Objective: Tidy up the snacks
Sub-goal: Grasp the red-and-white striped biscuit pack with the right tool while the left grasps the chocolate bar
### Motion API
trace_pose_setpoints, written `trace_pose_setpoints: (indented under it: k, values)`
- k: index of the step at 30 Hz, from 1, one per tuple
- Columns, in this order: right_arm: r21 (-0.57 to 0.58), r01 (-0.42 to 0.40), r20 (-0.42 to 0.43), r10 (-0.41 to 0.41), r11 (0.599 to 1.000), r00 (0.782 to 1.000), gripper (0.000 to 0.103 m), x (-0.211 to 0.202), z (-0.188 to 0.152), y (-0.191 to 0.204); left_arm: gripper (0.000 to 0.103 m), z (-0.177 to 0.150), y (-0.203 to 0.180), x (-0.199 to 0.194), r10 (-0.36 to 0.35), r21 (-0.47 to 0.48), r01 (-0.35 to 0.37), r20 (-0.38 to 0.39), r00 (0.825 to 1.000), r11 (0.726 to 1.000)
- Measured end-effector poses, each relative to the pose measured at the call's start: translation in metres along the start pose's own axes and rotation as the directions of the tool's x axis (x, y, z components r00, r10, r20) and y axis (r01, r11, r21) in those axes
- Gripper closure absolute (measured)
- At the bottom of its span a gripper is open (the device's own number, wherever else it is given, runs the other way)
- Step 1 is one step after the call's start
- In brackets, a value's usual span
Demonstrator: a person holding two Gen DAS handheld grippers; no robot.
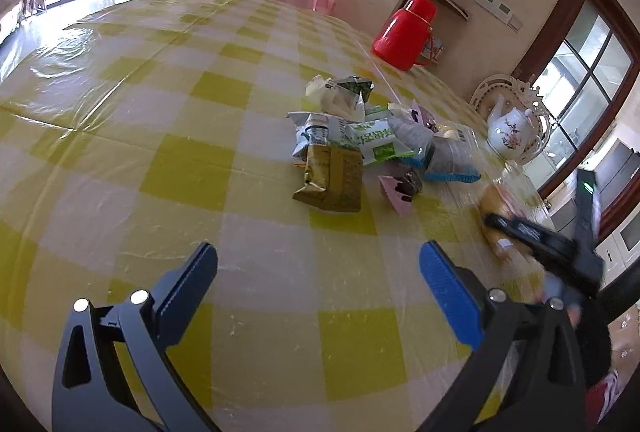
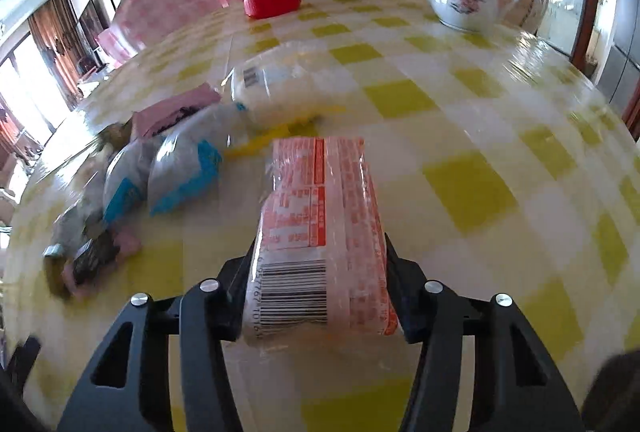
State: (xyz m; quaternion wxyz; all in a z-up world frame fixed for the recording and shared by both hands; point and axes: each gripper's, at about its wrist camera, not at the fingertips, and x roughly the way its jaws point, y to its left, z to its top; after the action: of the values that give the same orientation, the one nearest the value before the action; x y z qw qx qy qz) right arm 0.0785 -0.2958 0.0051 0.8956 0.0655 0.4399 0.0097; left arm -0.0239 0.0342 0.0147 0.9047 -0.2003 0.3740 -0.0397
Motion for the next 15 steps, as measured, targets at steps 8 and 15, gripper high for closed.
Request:
trace_pose_setpoints:
  k: [8,15]
  values:
    - [-0.064,0.105,-0.025,-0.107,0.992,0.994,0.023,0.001,-0.015,-0.003,0.002,0.002,-0.046,0.018,0.047,0.261,-0.024,-0.083,0.995,0.965]
    - [-0.067,0.064,0.004,-0.063,0.996,0.998,0.046,-0.003,-0.015,-0.008,0.002,0.023,-0.099,0.06,0.13,0.552,-0.052,-0.102,0.986,0.832]
